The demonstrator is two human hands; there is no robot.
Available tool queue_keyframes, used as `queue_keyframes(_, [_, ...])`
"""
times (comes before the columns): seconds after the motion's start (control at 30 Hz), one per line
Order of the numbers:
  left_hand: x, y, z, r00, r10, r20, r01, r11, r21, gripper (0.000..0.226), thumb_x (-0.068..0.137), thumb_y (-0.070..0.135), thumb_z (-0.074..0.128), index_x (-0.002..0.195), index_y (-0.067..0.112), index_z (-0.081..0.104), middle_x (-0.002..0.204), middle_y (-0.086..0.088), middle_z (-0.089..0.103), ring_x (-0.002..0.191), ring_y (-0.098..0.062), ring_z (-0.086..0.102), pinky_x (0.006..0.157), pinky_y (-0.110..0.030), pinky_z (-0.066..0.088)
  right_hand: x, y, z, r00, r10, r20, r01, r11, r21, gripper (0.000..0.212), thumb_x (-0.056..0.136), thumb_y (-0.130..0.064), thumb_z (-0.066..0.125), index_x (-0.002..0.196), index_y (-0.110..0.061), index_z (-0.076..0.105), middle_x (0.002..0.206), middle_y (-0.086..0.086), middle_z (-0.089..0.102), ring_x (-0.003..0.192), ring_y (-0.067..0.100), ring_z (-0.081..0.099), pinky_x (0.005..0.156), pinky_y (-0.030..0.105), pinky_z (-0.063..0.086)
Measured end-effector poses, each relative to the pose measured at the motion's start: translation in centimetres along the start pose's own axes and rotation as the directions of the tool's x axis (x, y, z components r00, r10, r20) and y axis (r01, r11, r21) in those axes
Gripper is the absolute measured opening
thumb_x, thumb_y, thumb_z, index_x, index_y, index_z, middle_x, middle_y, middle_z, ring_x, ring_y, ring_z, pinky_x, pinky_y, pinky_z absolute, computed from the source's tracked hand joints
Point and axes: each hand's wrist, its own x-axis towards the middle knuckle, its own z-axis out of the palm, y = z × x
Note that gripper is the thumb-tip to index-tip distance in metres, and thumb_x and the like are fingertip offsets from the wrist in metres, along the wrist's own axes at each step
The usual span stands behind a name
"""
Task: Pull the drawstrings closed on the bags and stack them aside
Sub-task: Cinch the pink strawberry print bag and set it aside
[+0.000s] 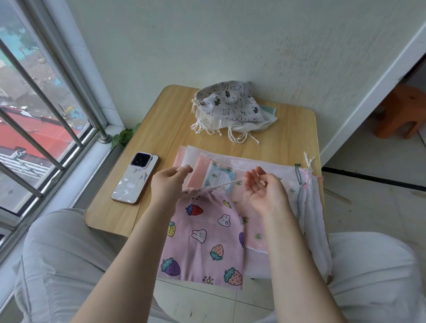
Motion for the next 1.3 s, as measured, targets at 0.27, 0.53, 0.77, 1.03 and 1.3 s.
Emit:
queue_keyframes(0.27, [0.7,-0.7,-0.4,0.963,0.255,-0.091,-0.189,0.874,0.447,0.027,0.091,0.025,0.061,0.07,0.009,0.066,0.051,0.004,0.051,0.048,-0.012,0.043,0.049,-0.025,0.031,0.5,1.5,0.6,0.952,-0.301,-0.05,0.274,0.914,-0.3,0.031,0.093,0.007,0.027,0.088,-0.004,0.056,0.089,0.023,0.069,0.093,0.034,0.07,0.088,0.04,0.056])
queue_keyframes(0.53, [0.8,1.3,-0.1,0.953,0.302,-0.006,-0.289,0.915,0.281,0.019,0.092,0.025,0.061,0.077,0.015,0.063,0.07,0.002,0.06,0.061,-0.011,0.051,0.065,-0.026,0.04,0.3,0.7,1.4,0.896,-0.417,0.151,0.434,0.755,-0.491,0.022,0.091,0.003,0.042,0.095,-0.01,0.059,0.09,0.013,0.073,0.094,0.027,0.07,0.088,0.036,0.054])
queue_keyframes(0.77, [1.4,3.5,0.0,0.915,0.283,0.288,-0.381,0.84,0.385,0.032,0.094,0.035,0.058,0.125,0.028,0.061,0.132,0.003,0.058,0.12,-0.013,0.052,0.101,-0.036,0.041,0.0,0.2,2.1,0.863,-0.32,0.392,0.494,0.368,-0.788,0.04,0.088,-0.01,0.054,0.112,-0.043,0.055,0.107,-0.001,0.065,0.085,0.011,0.063,0.069,0.028,0.049])
queue_keyframes(1.03, [0.2,2.1,2.0,0.962,0.021,0.272,-0.228,0.61,0.759,0.058,0.092,0.047,0.055,0.049,0.017,0.029,0.048,0.001,0.029,0.045,-0.016,0.027,0.048,-0.028,0.021,0.0,2.1,0.9,0.961,-0.146,0.234,0.212,-0.147,-0.966,0.052,0.093,-0.041,0.053,0.051,-0.014,0.038,0.049,0.001,0.036,0.047,0.017,0.038,0.051,0.028,0.028])
queue_keyframes(1.3, [-0.4,2.3,2.0,0.93,-0.13,0.345,-0.087,0.831,0.549,0.021,0.087,0.029,0.07,0.091,0.009,0.075,0.065,-0.001,0.063,0.043,-0.005,0.053,0.044,-0.015,0.043,0.2,2.8,1.0,0.921,-0.112,0.372,0.375,0.0,-0.927,0.02,0.087,-0.021,0.067,0.087,-0.001,0.069,0.078,0.002,0.06,0.073,0.014,0.052,0.068,0.027,0.04])
